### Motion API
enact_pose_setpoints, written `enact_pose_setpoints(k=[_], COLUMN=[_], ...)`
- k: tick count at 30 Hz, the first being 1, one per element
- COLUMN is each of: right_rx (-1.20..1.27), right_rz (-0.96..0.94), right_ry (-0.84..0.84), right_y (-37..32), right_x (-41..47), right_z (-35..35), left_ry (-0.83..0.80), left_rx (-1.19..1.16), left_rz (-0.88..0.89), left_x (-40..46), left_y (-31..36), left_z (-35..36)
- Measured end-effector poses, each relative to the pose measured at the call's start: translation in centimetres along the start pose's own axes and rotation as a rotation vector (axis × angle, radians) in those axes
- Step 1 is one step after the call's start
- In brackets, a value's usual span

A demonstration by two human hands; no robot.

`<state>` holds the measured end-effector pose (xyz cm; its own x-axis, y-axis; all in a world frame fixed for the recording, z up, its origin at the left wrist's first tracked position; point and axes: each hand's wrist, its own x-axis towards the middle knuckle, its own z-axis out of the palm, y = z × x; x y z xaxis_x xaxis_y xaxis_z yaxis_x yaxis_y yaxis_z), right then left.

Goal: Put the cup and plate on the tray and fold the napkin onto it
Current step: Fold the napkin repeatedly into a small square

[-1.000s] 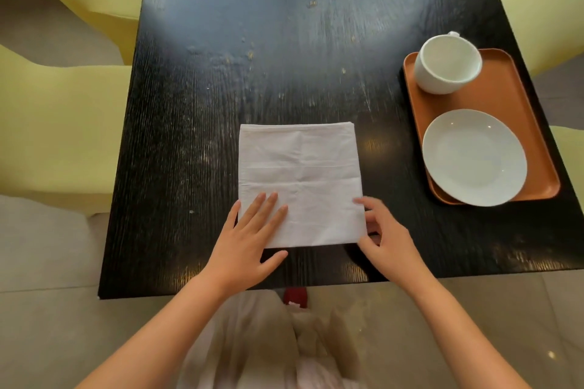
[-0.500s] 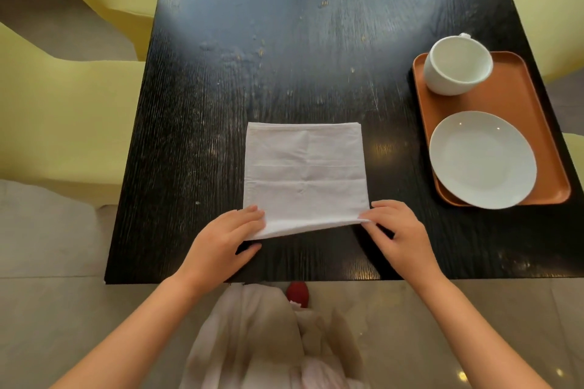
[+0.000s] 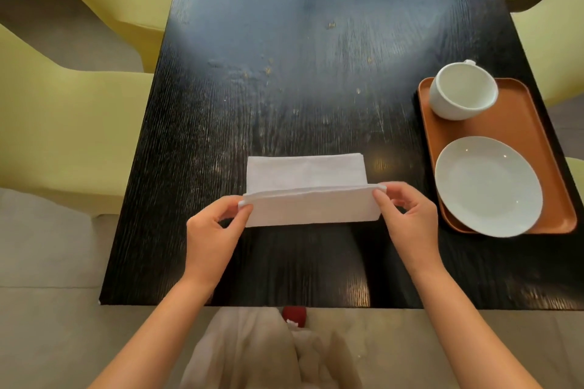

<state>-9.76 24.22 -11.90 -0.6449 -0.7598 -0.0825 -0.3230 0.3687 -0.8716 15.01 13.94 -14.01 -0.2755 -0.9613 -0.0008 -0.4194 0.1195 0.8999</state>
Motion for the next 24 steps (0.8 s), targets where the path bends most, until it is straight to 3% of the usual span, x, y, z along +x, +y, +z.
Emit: enact_pose_setpoints(k=[7,18,21,24], right_rx=[-0.146,-0.317,-0.530,-0.794], right_rz=[0.052,0.041,-0.119,-0.377], right_ry=[-0.004,0.065,0.166,0.013], right_y=[0.2,1.3,1.6,1.5], right_x=[5.4,7.6,6.9,4.9], right_z=[2.2,4.1,4.5,6.3], left_ry=[0.089,0.085,0.131,-0.074], left_rx=[0.286,0.435,0.485,0.690], left_rz=[0.055,0.000,0.073,0.343], left_x=[5.7,8.9,8.2,6.0], left_y=[-0.5,-2.1,-1.3,0.0], left_z=[2.0,3.4,3.7,5.9])
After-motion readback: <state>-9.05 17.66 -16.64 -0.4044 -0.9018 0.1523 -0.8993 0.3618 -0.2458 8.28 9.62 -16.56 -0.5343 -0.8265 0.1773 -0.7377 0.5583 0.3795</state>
